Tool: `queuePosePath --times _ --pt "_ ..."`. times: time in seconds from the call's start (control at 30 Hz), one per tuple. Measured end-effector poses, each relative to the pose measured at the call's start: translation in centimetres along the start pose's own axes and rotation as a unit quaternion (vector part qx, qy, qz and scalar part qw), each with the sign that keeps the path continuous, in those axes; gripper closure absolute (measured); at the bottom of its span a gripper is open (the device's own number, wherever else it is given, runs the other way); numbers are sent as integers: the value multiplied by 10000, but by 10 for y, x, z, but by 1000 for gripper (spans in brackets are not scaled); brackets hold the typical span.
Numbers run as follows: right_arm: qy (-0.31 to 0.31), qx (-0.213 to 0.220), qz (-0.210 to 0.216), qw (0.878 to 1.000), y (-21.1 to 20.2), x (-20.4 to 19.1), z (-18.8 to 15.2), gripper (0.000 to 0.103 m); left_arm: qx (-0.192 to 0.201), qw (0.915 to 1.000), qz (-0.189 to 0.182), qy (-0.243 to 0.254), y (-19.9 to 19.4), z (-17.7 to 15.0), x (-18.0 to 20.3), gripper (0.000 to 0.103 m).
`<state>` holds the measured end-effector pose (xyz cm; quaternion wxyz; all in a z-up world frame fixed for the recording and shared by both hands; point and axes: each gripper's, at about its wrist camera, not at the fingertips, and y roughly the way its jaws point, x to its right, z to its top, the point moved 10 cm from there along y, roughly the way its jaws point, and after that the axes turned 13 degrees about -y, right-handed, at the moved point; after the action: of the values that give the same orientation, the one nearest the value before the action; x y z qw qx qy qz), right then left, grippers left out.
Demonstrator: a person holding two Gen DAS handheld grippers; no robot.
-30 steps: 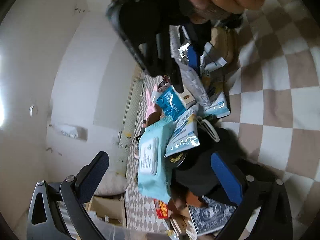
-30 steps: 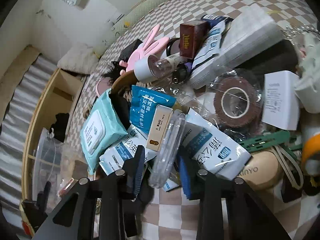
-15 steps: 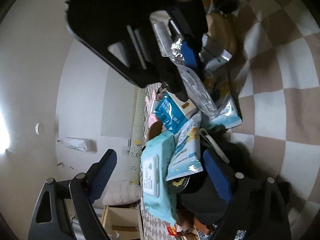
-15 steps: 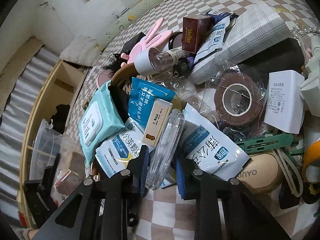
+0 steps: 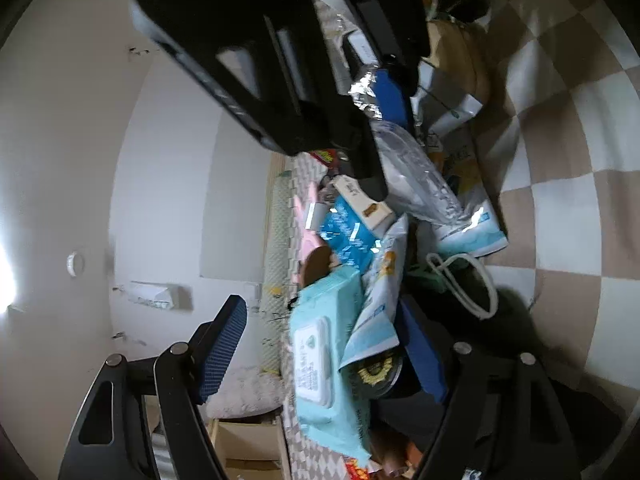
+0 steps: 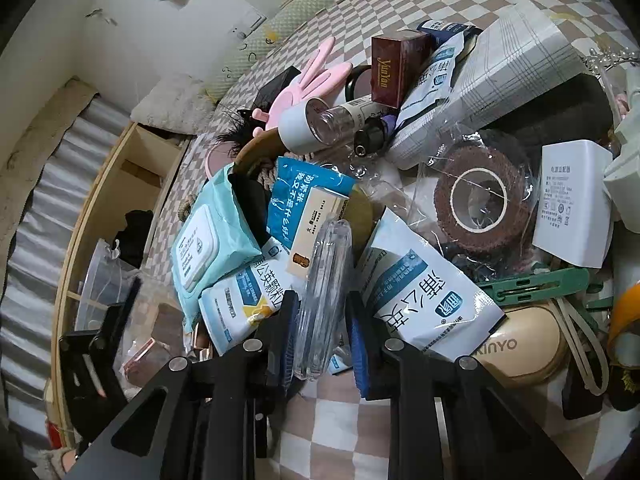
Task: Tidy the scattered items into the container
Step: 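Grasp the clear plastic case with the right gripper while the left gripper grasps a white pouch, then carry the clear case in the right gripper and white pouch in the left gripper to the container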
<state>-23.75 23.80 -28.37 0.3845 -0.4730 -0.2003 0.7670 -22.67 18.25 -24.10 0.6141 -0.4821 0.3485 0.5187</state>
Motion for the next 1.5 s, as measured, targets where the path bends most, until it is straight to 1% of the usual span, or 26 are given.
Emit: queuePosePath --times 0.03,0.1,0.17,0.2,0.27,0.33,0.37,0.4,0.47,0.5,0.7,0.83,0.9,1.0,1.1,1.17,1.3,1.4,1.5 --pt "0 -22 -22 10000 0 0 -1 79 -40 10000 -86 -23 2 -1 1 35" --pt "-15 -56 -55 10000 0 1 -2 81 -149 9995 -264 -65 6 -3 4 46" --pt "-28 -60 -67 10000 -2 1 -3 83 -214 9991 -365 -58 10 -5 7 53" --pt "-32 -45 -67 10000 -3 0 -3 87 -243 9990 -384 -54 12 -5 7 54" --pt "-40 -21 -10 10000 -3 -1 -3 87 -338 9986 -393 -85 17 -6 5 54" --pt "-66 -3 -33 10000 -2 -2 -2 87 -436 9979 -430 -221 22 -7 0 55" --pt "-77 15 -56 10000 -1 -2 -2 87 -470 9975 -467 -262 23 -7 -1 61" --pt "-74 25 -63 9999 -1 -3 -1 87 -499 9971 -514 -265 23 -7 -2 73" --pt "-58 55 -47 10000 -4 -4 0 87 -526 9968 -570 -208 21 -7 -2 85" --pt "-51 69 -54 9999 -5 -4 0 87 -534 9968 -575 -178 20 -7 -1 88" --pt "-61 112 -125 9998 -16 -5 -5 87 -558 9957 -671 -316 16 -8 -9 93" --pt "-76 151 -182 9997 -25 -7 -9 87 -589 9929 -795 -663 16 -8 -21 97" --pt "-78 141 -183 9997 -29 -8 -12 87 -683 9890 -922 -934 17 -8 -27 97" --pt "-94 133 -237 9996 -33 -12 -16 87 -909 9783 -1202 -1425 18 -11 -38 98" --pt "-139 139 -309 9993 -39 -17 -21 87 -1110 9647 -1476 -1877 12 -17 -46 98" --pt "-157 149 -372 9991 -43 -20 -24 87 -1228 9550 -1620 -2160 -8 -19 -35 98" --pt "-184 185 -539 9982 -53 -25 -29 87 -1483 9340 -1870 -2660 -35 -21 -23 98" --pt "-185 171 -656 9975 -59 -27 -33 87 -1719 9136 -2084 -3041 -50 -33 -13 98" --pt "-256 151 -829 9961 -64 -30 -39 87 -1902 8935 -2257 -3384 -57 -38 -16 98"
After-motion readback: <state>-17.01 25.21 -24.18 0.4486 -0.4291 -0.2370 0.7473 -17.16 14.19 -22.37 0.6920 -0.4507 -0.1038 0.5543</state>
